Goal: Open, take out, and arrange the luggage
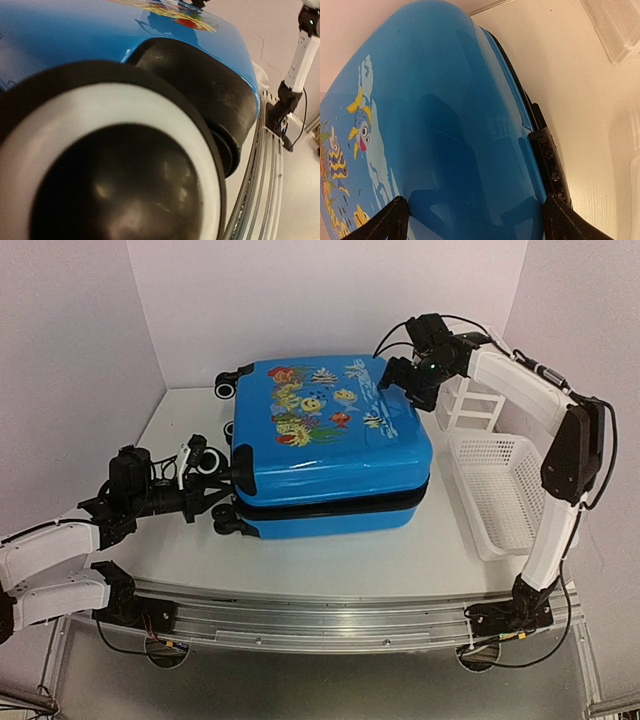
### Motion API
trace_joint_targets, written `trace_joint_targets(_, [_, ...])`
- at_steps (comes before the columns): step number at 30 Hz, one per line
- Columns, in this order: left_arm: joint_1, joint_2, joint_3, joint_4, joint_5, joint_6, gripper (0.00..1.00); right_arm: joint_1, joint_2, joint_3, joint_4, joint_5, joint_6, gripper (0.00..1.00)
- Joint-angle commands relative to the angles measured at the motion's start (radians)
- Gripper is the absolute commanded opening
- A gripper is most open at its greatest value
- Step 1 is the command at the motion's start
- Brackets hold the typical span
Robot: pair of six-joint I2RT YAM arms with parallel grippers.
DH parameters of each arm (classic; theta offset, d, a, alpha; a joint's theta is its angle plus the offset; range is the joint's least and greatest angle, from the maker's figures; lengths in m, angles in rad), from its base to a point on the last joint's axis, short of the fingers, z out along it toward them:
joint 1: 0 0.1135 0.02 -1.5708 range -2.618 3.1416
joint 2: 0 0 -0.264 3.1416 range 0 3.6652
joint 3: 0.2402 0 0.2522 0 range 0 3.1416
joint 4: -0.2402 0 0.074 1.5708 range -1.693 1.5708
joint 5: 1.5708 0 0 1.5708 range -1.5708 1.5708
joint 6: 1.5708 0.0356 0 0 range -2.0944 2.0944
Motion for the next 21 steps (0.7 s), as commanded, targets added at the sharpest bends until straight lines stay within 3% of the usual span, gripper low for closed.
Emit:
trace_joint_targets(1, [0.062,-0.023,-0.006,0.215,-0.109,-0.312,0.0,0.014,0.088,-0.04,-0.074,-0.073,0.0,0.84])
trace_joint_targets(7, [0.186,0.1,0.018,0.351,-0.082,-0.521,0.0,0.014,0.091,-0.045,-0.062,-0.084,0.01,0.83])
trace_joint_targets(11, [0.221,0.163,0.036,0.418,-0.052,-0.562,0.0,0.014,0.08,-0.056,-0.059,-0.086,0.01,0.82])
trace_joint_targets(16, [0.264,0.23,0.061,0.499,0.012,-0.552,0.0,0.014,0.072,-0.07,-0.057,-0.088,0.011,0.82])
trace_joint_targets(21, [0.295,0.272,0.103,0.579,0.13,-0.351,0.0,0.016,0.077,-0.065,-0.054,-0.102,0.001,0.82])
